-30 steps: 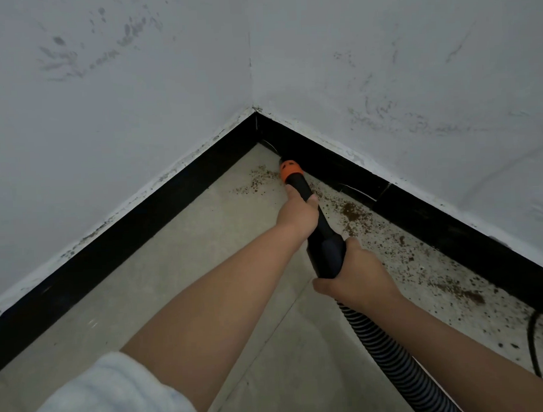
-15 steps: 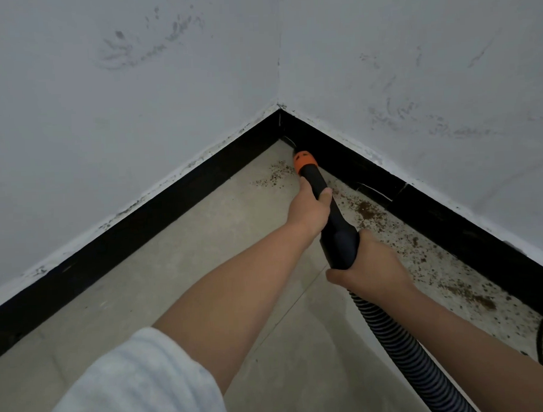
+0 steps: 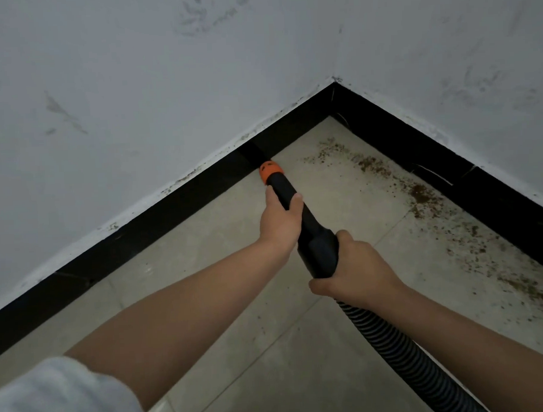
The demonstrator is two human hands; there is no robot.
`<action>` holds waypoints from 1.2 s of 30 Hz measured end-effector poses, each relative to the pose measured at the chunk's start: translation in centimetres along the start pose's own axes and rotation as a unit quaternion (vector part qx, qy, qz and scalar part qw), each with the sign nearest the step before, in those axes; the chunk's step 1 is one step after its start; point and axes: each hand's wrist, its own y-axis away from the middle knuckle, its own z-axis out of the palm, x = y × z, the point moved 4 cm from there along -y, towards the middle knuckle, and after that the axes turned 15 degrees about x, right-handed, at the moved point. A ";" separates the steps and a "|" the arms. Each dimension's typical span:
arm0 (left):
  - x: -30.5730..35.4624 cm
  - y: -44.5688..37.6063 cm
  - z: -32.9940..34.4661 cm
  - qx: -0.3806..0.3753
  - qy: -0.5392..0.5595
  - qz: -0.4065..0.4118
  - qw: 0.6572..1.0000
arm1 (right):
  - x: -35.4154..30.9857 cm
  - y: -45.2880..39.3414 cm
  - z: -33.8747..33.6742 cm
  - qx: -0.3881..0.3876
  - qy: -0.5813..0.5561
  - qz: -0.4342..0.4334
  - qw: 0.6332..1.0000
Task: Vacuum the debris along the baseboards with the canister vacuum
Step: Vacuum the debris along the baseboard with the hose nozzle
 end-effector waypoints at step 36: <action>-7.1 5.0 -10.3 0.194 0.143 -0.176 0.954 | -5.7 1.2 4.0 -0.241 0.028 -0.202 0.949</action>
